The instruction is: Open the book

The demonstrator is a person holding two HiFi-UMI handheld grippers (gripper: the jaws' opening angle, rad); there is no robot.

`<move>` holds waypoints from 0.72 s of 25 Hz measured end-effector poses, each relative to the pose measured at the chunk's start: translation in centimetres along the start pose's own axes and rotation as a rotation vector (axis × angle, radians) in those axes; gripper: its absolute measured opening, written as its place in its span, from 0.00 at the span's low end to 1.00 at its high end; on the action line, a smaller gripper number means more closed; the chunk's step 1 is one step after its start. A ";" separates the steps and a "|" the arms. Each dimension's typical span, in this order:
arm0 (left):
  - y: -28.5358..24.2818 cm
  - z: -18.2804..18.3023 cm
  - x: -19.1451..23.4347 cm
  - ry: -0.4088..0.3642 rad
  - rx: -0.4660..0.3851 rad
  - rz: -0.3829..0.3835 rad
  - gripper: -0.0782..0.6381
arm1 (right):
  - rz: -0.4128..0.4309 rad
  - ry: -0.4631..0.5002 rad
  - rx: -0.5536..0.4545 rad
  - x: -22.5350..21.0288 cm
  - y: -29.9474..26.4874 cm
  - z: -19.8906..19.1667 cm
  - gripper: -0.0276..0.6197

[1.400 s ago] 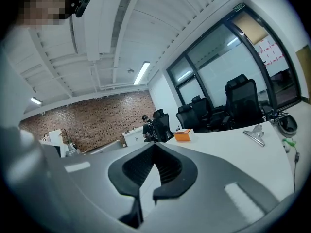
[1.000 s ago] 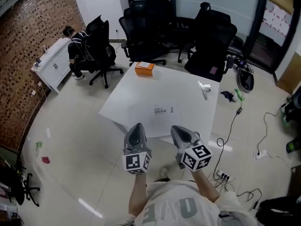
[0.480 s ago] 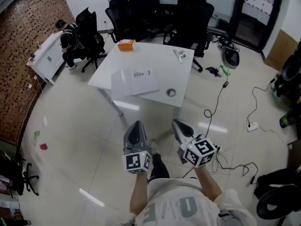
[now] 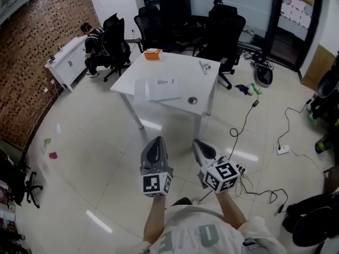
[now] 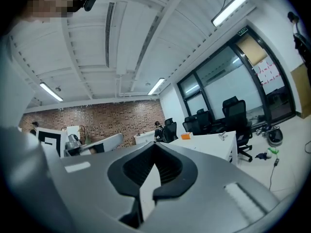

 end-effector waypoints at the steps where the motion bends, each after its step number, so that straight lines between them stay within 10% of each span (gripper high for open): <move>1: 0.3 -0.3 -0.2 0.004 0.007 -0.005 0.13 | -0.012 -0.001 -0.002 -0.1 0.5 -0.1 0.05; 18: 2.3 -1.9 -3.3 -0.003 0.036 -0.067 0.13 | -0.062 -0.068 -0.006 0.0 4.6 -1.9 0.05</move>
Point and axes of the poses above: the fingertips, and each gripper's own axes: y backward along the fingers, x to its left, z out of its top, the point moved 1 cm from there along y, backward along the fingers, and after that the axes turned 6 degrees about x, right-handed, at the moved point
